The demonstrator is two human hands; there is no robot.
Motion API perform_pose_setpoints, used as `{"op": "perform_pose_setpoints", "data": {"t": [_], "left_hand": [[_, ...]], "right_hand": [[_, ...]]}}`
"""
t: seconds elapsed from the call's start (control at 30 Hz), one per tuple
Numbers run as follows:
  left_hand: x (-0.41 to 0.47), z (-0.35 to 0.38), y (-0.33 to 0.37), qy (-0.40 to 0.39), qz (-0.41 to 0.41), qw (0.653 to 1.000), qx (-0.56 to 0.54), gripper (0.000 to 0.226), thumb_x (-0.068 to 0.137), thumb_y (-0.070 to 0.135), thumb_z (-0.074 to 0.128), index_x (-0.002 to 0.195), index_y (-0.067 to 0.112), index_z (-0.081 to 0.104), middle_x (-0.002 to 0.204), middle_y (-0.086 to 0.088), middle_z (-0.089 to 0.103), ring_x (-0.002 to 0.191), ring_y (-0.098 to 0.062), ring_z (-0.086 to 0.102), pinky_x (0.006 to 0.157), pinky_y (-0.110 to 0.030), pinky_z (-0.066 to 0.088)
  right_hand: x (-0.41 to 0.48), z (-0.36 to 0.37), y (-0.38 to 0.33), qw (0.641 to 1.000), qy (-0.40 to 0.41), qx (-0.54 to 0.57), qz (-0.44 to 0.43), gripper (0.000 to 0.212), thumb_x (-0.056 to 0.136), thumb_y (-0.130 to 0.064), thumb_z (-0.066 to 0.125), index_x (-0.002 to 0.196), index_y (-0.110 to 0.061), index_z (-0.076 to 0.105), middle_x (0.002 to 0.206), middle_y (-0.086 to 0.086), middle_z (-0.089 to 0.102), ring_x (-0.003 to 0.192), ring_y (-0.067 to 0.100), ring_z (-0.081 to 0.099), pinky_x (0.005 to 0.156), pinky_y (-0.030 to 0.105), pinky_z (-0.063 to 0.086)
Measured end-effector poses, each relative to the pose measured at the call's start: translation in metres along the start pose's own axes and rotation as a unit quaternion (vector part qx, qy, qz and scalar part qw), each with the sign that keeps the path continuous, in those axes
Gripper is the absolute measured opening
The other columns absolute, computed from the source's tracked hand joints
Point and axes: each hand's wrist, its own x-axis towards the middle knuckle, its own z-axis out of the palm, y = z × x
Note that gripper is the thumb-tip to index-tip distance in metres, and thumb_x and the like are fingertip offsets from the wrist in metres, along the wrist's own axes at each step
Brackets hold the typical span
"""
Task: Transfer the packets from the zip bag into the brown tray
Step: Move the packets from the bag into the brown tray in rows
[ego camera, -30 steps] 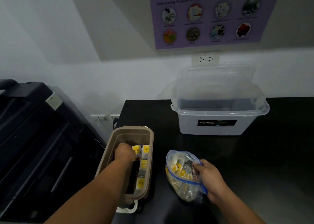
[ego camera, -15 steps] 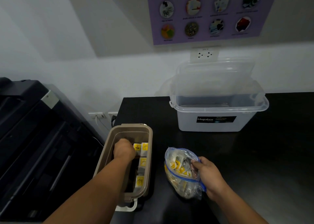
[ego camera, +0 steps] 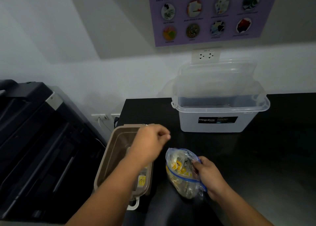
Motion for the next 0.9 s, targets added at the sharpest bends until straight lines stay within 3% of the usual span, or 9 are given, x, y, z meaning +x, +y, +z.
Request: {"op": "perform_pose_setpoints", "data": {"t": [0.13, 0.2, 0.33, 0.43, 0.57, 0.63, 0.73, 0.9], "left_hand": [[-0.002, 0.041, 0.02, -0.099, 0.032, 0.994, 0.015, 0.009, 0.093, 0.027, 0.069, 0.1, 0.027, 0.074, 0.098, 0.011, 0.071, 0.09, -0.003, 0.066, 0.089, -0.027, 0.056], [0.002, 0.063, 0.019, -0.156, 0.035, 0.984, 0.075, 0.01, 0.093, 0.025, 0.067, 0.098, 0.025, 0.076, 0.098, 0.007, 0.072, 0.092, -0.007, 0.066, 0.091, -0.033, 0.055], [0.016, 0.109, 0.01, -0.216, -0.016, 0.951, 0.22, 0.018, 0.096, 0.027, 0.062, 0.105, 0.017, 0.073, 0.104, -0.002, 0.071, 0.094, -0.016, 0.068, 0.089, -0.035, 0.057], [0.02, 0.131, -0.004, -0.21, -0.106, 0.937, 0.26, 0.032, 0.093, 0.024, 0.066, 0.12, 0.007, 0.062, 0.116, -0.011, 0.067, 0.104, -0.025, 0.066, 0.083, -0.035, 0.054], [0.003, 0.146, -0.021, -0.071, -0.019, 0.966, 0.247, 0.021, 0.098, 0.016, 0.054, 0.106, 0.007, 0.071, 0.106, -0.012, 0.071, 0.098, -0.028, 0.067, 0.074, -0.03, 0.047], [-0.001, 0.151, -0.024, -0.047, -0.018, 0.97, 0.236, 0.023, 0.099, 0.017, 0.052, 0.105, 0.007, 0.071, 0.105, -0.012, 0.071, 0.099, -0.029, 0.067, 0.073, -0.03, 0.045], [0.005, 0.147, -0.013, -0.072, -0.027, 0.962, 0.262, 0.021, 0.098, 0.017, 0.053, 0.103, 0.007, 0.071, 0.104, -0.01, 0.072, 0.097, -0.027, 0.069, 0.078, -0.034, 0.054], [0.008, 0.138, -0.006, -0.127, -0.04, 0.936, 0.327, 0.013, 0.096, 0.017, 0.059, 0.1, 0.009, 0.068, 0.096, -0.006, 0.07, 0.086, -0.019, 0.07, 0.065, -0.03, 0.054]], "right_hand": [[-0.001, -0.002, 0.002, 1.0, -0.002, 0.008, -0.012, 0.016, 0.107, -0.017, 0.054, 0.111, -0.008, 0.066, 0.094, 0.013, 0.079, 0.085, 0.027, 0.079, 0.078, 0.044, 0.063], [-0.001, -0.005, 0.004, 1.0, -0.004, 0.01, -0.012, 0.015, 0.106, -0.016, 0.053, 0.111, -0.009, 0.066, 0.095, 0.014, 0.079, 0.088, 0.029, 0.079, 0.083, 0.049, 0.063], [-0.002, -0.01, 0.007, 1.0, -0.002, 0.01, -0.012, 0.016, 0.106, -0.016, 0.052, 0.112, -0.01, 0.065, 0.093, 0.013, 0.079, 0.085, 0.027, 0.079, 0.077, 0.045, 0.063], [-0.001, -0.01, 0.009, 1.0, 0.009, 0.004, -0.004, 0.015, 0.106, -0.018, 0.052, 0.111, -0.012, 0.065, 0.097, 0.015, 0.078, 0.084, 0.027, 0.079, 0.079, 0.046, 0.063], [0.001, -0.009, 0.009, 0.998, 0.03, -0.047, -0.004, 0.014, 0.106, -0.022, 0.053, 0.108, -0.016, 0.065, 0.1, 0.012, 0.076, 0.087, 0.024, 0.078, 0.085, 0.049, 0.064], [0.001, -0.007, 0.008, 0.997, 0.034, -0.073, -0.011, 0.014, 0.106, -0.024, 0.052, 0.107, -0.018, 0.065, 0.102, 0.01, 0.075, 0.09, 0.023, 0.076, 0.086, 0.048, 0.063], [0.003, -0.005, 0.006, 0.995, 0.038, -0.093, -0.018, 0.015, 0.106, -0.025, 0.052, 0.104, -0.017, 0.065, 0.103, 0.011, 0.073, 0.093, 0.023, 0.074, 0.088, 0.049, 0.062], [0.004, -0.006, 0.003, 0.995, 0.038, -0.092, -0.015, 0.016, 0.106, -0.026, 0.051, 0.104, -0.016, 0.064, 0.103, 0.011, 0.073, 0.092, 0.024, 0.075, 0.087, 0.048, 0.063]]}}
